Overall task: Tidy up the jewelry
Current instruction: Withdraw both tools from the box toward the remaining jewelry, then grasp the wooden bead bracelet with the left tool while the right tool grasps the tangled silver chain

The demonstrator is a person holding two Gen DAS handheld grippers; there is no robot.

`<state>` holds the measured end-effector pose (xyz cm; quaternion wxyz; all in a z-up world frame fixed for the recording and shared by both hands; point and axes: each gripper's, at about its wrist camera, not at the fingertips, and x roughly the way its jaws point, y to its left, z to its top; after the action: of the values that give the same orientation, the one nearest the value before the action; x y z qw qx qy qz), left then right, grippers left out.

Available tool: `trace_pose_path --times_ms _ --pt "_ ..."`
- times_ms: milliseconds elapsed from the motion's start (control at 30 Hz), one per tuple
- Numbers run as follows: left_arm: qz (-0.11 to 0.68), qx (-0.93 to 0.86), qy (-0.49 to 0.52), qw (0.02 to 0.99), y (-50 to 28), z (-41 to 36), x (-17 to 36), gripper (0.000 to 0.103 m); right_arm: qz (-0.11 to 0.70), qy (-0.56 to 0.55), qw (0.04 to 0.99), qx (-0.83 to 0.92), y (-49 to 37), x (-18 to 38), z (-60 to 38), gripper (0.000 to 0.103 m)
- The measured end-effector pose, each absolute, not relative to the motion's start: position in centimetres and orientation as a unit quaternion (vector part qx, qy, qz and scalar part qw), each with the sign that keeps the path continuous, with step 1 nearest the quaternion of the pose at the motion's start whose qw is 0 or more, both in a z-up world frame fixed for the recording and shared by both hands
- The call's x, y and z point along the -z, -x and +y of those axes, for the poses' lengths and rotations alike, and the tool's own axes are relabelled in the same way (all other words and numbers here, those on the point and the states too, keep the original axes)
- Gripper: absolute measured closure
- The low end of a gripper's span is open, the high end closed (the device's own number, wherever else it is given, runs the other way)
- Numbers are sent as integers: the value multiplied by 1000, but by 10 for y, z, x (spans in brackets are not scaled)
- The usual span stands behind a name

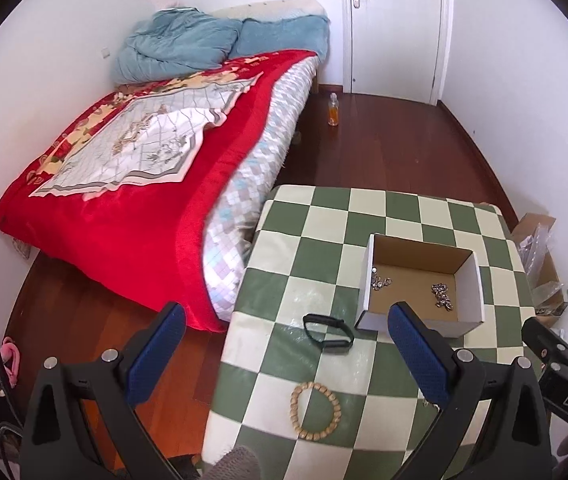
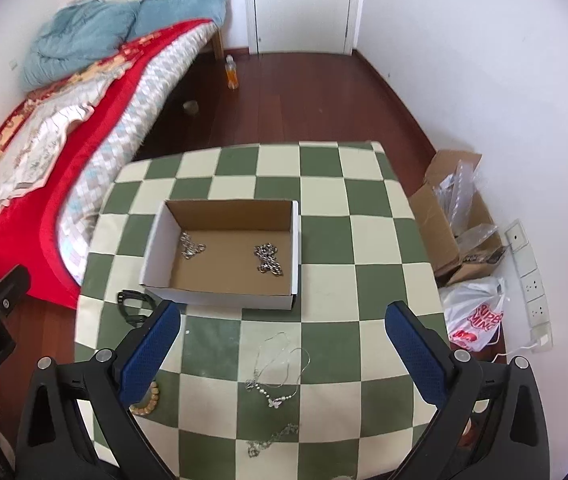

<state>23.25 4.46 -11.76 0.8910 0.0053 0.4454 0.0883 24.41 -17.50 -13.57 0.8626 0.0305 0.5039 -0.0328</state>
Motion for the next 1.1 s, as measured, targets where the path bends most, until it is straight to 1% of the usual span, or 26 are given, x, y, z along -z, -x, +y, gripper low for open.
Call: trace_pose_path --times_ms 200,333,400,533,567,600,700,733,900,1100 --pt "456 -93 -6 885 -205 55 119 0 484 -51 873 16 -210 112 -168 0" --pt "494 -109 -16 862 -194 65 153 0 497 -63 865 9 -188 120 -167 0" --pt "520 -116 -17 846 -191 69 176 0 513 -67 855 10 -180 135 -169 0" --pt "573 -122 -28 810 -189 68 230 0 564 -80 822 18 -167 184 -178 0" --pt "580 -122 -31 805 -189 67 238 0 576 -85 813 22 -165 197 -182 3" --pt "588 -122 -36 799 -189 65 248 0 587 -87 804 28 -163 210 -186 8" --pt "612 -121 -46 780 -191 58 276 0 614 -96 783 41 -160 245 -197 19" --pt "617 -119 -46 777 -191 56 282 1 622 -102 775 41 -160 256 -199 20" --pt "635 -112 -41 763 -195 49 305 1 655 -129 743 43 -156 296 -204 21" --pt "646 -101 -35 756 -201 42 316 1 675 -147 722 36 -151 320 -200 22"
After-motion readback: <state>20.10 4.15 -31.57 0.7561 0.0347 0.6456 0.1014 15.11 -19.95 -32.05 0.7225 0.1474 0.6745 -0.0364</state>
